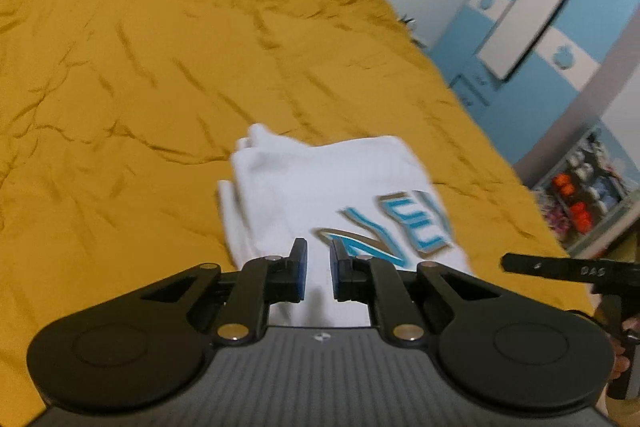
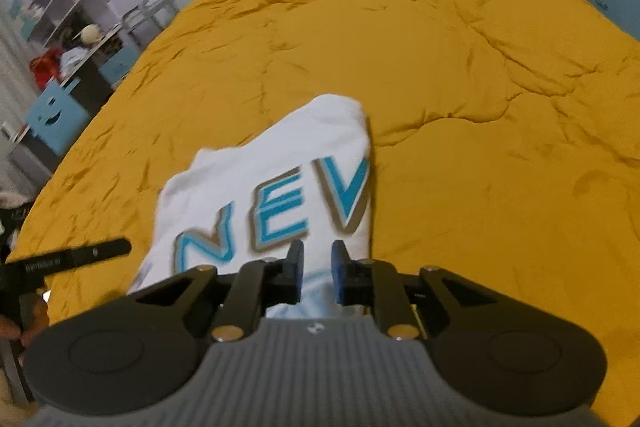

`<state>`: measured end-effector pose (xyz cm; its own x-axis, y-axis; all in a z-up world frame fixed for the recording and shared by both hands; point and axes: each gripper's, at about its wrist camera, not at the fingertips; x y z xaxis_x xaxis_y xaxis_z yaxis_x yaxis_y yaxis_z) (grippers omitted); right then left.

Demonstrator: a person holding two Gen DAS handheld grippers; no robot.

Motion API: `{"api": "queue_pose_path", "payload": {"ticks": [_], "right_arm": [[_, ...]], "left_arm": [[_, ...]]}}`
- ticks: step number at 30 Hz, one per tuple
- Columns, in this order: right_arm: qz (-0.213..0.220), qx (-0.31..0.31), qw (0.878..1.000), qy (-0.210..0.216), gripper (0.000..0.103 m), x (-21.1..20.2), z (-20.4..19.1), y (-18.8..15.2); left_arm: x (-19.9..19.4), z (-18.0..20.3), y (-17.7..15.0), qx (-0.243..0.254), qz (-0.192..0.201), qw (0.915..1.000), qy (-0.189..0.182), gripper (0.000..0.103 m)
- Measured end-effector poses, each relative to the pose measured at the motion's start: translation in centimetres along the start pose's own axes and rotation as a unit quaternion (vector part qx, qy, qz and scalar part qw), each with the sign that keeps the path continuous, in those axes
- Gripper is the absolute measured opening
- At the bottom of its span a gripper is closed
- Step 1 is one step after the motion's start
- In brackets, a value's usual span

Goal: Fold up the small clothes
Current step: 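Lower the folded edge onto the bundle and press it with both grippers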

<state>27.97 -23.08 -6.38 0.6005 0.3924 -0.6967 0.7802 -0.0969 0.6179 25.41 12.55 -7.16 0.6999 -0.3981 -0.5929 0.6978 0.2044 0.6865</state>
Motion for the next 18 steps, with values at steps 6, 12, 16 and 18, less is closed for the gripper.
{"api": "queue_pose_path", "payload": {"ticks": [6,12,16,18], "right_arm": [[0.016,-0.081,0.997,-0.009,0.028,-4.0,-2.5,-4.6],[0.037,-0.136,0.989,-0.053,0.028,-4.1,-3.1,-10.0],[0.031,-0.129,0.988,-0.074,0.03,-2.0,-2.3,-12.3],[0.032,-0.133,0.987,-0.081,0.03,-1.2,-2.0,-13.2]], "left_arm": [[-1.9,3.5,-2.9,0.055,-0.004,0.9985,0.002,0.013],[-2.0,3.6,-7.5,0.092,-0.014,0.9952,0.031,0.013],[-0.7,3.3,-9.8,0.105,-0.028,0.9928,0.049,0.012],[-0.2,3.3,-10.7,0.117,-0.028,0.9911,0.058,0.012]]}}
Point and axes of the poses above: each gripper's, at about its wrist camera, not at the fingertips, and x roughly the way its jaws point, z to its right, y to its top, and after that the axes turned 4 degrees about z, right-handed
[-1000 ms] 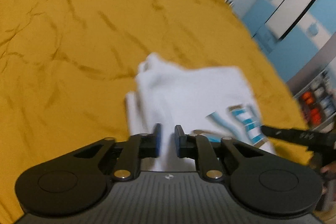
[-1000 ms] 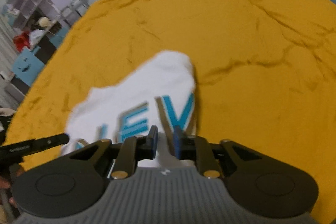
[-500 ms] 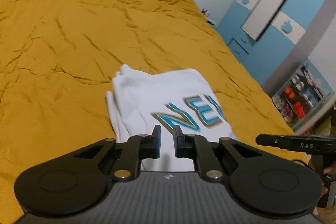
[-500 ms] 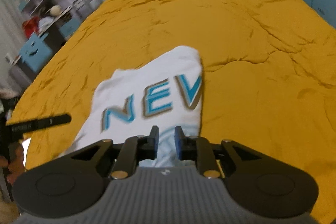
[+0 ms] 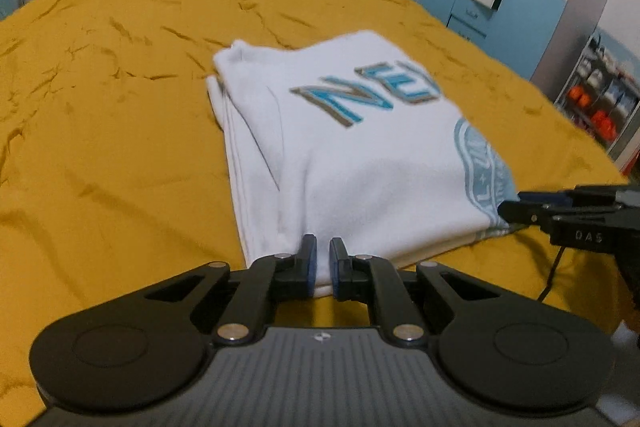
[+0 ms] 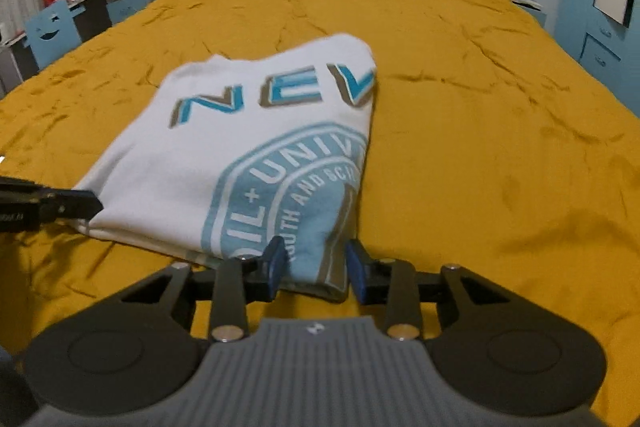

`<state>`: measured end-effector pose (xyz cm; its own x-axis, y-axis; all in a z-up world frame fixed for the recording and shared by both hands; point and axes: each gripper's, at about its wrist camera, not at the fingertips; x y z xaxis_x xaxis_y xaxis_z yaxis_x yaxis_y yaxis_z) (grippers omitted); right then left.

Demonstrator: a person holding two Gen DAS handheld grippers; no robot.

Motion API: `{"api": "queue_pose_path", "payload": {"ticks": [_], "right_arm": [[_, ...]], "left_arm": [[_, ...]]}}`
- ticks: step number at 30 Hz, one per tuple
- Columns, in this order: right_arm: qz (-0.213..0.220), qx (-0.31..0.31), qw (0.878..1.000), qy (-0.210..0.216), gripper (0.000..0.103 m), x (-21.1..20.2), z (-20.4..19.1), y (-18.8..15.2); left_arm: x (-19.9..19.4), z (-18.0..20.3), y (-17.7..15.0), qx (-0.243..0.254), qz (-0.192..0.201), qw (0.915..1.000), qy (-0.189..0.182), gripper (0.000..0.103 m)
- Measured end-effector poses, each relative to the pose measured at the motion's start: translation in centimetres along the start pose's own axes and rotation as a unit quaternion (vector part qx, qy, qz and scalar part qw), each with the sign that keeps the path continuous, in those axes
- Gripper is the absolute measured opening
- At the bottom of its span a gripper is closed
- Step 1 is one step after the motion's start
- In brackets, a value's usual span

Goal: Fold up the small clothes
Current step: 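Lower the folded edge onto the bundle and press it with both grippers, then open both grippers and lift them away from the folded sweatshirt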

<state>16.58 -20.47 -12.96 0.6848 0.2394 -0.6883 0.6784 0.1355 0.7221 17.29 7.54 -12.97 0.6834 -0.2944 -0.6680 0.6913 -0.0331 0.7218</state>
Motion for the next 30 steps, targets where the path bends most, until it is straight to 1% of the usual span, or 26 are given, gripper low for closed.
{"api": "queue_pose_path", "payload": {"ticks": [2,5,8,10,13,14,15,17,18,19,20,21,22,23,25,26,27,28,29,30], "right_arm": [[0.005,-0.005,1.0,-0.005,0.033,0.4,-0.1,-1.1],[0.024,0.015,1.0,0.003,0.033,1.3,0.7,-3.1],[0.036,0.002,0.999,0.0,0.032,1.7,0.5,-4.0],[0.029,0.006,1.0,0.002,0.033,1.8,0.7,-3.6],[0.013,0.017,1.0,0.007,0.032,1.3,0.9,-2.1],[0.007,0.02,1.0,0.007,0.033,0.9,0.9,-1.4],[0.0,0.02,1.0,0.004,0.037,0.5,0.9,-0.6],[-0.001,0.013,1.0,0.001,0.042,-0.8,0.7,0.6],[0.008,0.008,1.0,0.003,0.045,-1.6,0.6,1.4],[0.017,0.005,1.0,0.006,0.047,-2.5,0.5,2.0],[0.026,0.003,1.0,0.007,0.051,-3.3,0.4,2.8],[0.036,0.001,0.999,0.009,0.056,-4.2,0.3,3.5],[0.049,-0.001,0.999,0.011,0.057,-5.2,0.3,4.4],[0.057,0.0,0.998,0.011,0.061,-6.0,0.2,5.0],[0.076,0.005,0.997,0.012,0.068,-7.7,0.1,6.5],[0.084,0.008,0.996,0.01,0.071,-8.6,0.0,7.0],[0.094,0.011,0.995,0.006,0.075,-9.6,-0.1,7.5],[0.103,0.014,0.995,0.002,0.078,-10.4,-0.4,7.7],[0.114,0.018,0.993,-0.002,0.082,-11.4,-0.6,7.8],[0.124,0.021,0.992,-0.007,0.082,-12.3,-0.9,7.8]], "left_arm": [[0.4,-0.1,-0.9,-0.004,0.003,1.0,0.001,0.011],[0.8,-0.6,-2.2,-0.007,0.017,0.9998,-0.006,0.01],[0.8,-0.7,-2.4,0.002,0.024,0.9997,-0.006,0.01],[0.6,-0.7,-2.2,-0.001,0.026,0.9996,-0.008,0.01],[-0.1,-1.0,-1.8,-0.015,0.033,0.9993,-0.013,0.01],[-0.4,-1.0,-1.6,-0.018,0.035,0.9992,-0.013,0.01],[-0.9,-0.8,-1.2,-0.019,0.037,0.9991,-0.011,0.012],[-2.2,-0.3,-0.4,-0.016,0.048,0.9987,-0.011,0.024],[-3.0,0.0,0.1,-0.015,0.058,0.9981,-0.013,0.034],[-3.7,0.2,0.7,-0.015,0.067,0.9976,-0.011,0.039],[-4.5,0.4,1.3,-0.013,0.079,0.9968,-0.007,0.04],[-5.2,0.7,1.9,-0.008,0.09,0.9959,-0.002,0.044],[-6.1,1.0,2.6,-0.004,0.103,0.9946,0.005,0.049],[-6.9,1.2,3.4,-0.002,0.115,0.9933,0.013,0.052],[-8.7,1.7,4.8,-0.002,0.142,0.9893,0.034,0.066],[-9.7,1.9,5.4,-0.002,0.158,0.9865,0.043,0.071],[-10.7,2.2,5.9,-0.001,0.175,0.9832,0.051,0.081],[-11.5,2.6,6.3,0.001,0.188,0.9803,0.06,0.089],[-12.3,3.1,6.4,0.003,0.2,0.9773,0.07,0.089],[-13.0,3.6,6.4,0.005,0.21,0.9744,0.08,0.09]]}}
Point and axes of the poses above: each gripper's, at about its wrist camera, not at the fingertips, and x roughly the way its jaws point, z to its right, y to its top, and after that the axes turned 4 degrees about z, right-handed
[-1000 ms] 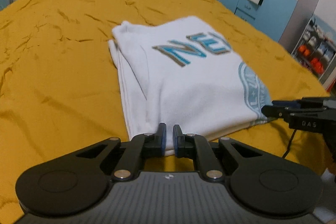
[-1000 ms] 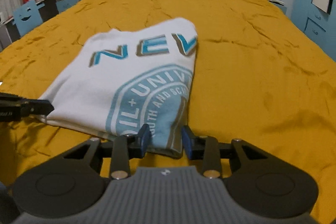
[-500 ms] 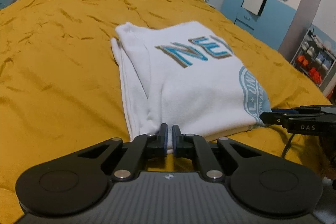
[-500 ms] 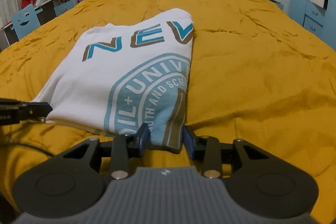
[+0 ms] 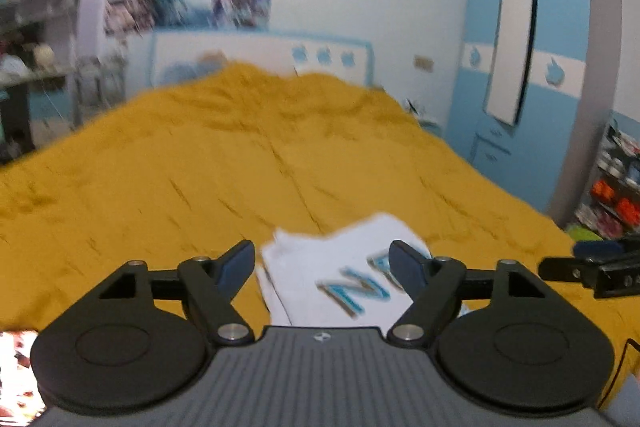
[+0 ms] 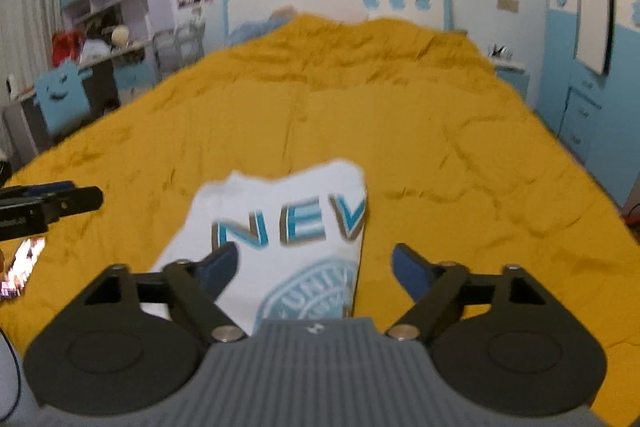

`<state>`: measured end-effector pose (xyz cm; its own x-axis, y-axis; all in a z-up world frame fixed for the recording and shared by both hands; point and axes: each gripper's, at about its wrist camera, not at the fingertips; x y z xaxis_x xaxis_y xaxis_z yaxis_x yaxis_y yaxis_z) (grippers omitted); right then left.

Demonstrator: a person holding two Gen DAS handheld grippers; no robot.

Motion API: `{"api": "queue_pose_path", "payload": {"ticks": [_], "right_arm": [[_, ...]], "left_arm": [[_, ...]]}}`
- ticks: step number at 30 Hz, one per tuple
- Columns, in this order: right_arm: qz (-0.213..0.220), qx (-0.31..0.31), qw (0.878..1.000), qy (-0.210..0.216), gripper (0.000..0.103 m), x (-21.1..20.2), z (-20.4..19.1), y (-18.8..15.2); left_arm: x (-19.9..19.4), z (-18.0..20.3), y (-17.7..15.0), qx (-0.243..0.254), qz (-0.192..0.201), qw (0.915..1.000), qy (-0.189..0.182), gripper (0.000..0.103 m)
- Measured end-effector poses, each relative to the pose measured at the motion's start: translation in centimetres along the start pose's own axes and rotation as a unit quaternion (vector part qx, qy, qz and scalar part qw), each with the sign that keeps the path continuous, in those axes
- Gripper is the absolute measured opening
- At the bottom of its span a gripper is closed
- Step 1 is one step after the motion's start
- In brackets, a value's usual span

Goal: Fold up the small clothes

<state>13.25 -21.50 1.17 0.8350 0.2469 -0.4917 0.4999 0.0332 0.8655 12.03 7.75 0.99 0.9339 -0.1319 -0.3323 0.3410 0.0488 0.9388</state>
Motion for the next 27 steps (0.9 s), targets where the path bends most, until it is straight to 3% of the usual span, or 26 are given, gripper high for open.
{"api": "queue_pose_path", "payload": {"ticks": [3,10,18,27], "right_arm": [[0.013,0.006,1.0,-0.011,0.082,-2.4,-1.2,-0.4],[-0.001,0.001,1.0,-0.013,0.082,-6.2,-4.8,-4.5],[-0.035,-0.034,0.998,-0.038,0.082,-6.9,-6.4,-9.2],[-0.036,-0.02,0.998,-0.041,0.081,-8.7,-6.1,-11.7]], "left_arm": [[-1.7,1.3,0.0,0.001,0.0,0.9994,0.033,0.096],[-3.5,3.7,-3.2,-0.001,-0.036,0.9973,0.065,0.096],[-4.8,4.3,-7.1,0.009,-0.107,0.9913,0.076,0.096],[-6.5,5.6,-9.0,0.03,-0.127,0.9887,0.075,0.096]]}}
Point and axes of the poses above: each gripper's, at about its wrist camera, not at the fingertips, and x roughly the way its jaws point, z to its right, y to its top, and after that the axes turned 4 degrees about z, right-handed
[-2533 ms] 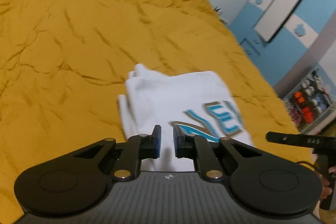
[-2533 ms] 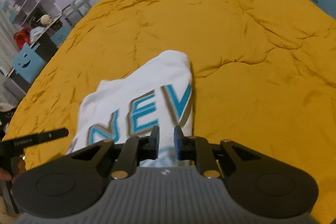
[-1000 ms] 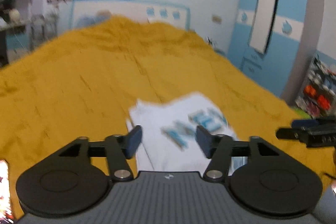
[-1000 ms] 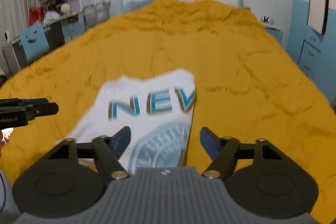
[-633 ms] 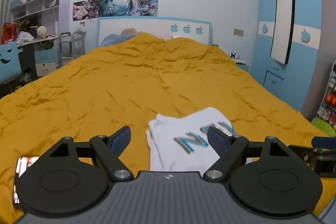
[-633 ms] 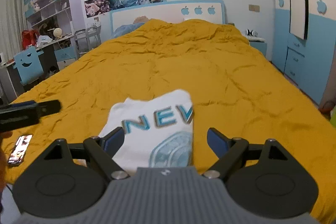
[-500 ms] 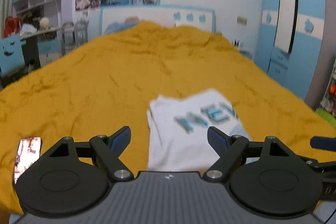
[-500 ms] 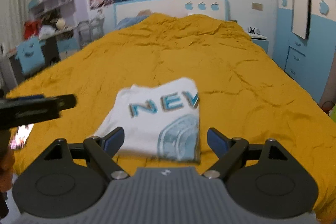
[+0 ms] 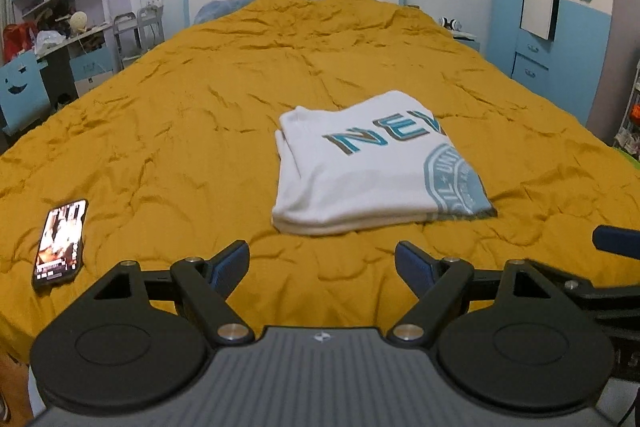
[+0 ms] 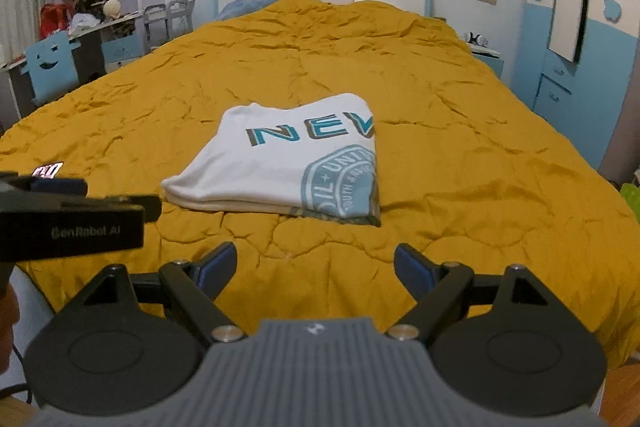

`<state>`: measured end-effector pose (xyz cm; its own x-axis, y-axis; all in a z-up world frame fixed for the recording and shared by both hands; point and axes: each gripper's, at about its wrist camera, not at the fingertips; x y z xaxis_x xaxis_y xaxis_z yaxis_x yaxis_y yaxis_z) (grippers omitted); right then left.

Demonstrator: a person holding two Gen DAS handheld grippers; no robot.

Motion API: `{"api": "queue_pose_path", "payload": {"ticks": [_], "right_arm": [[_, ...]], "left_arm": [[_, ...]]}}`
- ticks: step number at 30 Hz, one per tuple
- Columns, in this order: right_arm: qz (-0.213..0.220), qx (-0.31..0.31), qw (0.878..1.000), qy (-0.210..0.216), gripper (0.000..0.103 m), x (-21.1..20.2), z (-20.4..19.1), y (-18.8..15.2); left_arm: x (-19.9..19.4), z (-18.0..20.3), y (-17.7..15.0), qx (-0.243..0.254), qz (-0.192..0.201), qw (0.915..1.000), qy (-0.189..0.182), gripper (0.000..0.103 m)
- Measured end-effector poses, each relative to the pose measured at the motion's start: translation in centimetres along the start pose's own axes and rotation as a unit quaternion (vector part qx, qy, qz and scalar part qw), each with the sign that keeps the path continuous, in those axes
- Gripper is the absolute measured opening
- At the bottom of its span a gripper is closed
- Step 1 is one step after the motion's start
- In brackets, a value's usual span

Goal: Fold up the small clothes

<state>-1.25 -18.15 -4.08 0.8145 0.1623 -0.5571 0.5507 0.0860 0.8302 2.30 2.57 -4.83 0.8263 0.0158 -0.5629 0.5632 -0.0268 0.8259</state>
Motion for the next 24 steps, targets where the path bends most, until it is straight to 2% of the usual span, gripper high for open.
{"api": "queue_pose_path", "payload": {"ticks": [24], "right_arm": [[0.005,0.007,1.0,-0.01,0.081,0.21,0.22,-0.31]], "left_arm": [[0.06,0.61,-0.84,0.005,0.001,1.0,0.0,0.096]]}}
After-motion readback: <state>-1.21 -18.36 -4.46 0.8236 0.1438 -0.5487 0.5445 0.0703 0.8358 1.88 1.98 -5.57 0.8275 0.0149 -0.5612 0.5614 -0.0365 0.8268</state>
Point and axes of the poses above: each gripper's, at about its wrist camera, not at the fingertips, and x roughly the way its jaws point, z to its right, y to its top, and after that the axes turned 4 degrees about z, right-handed
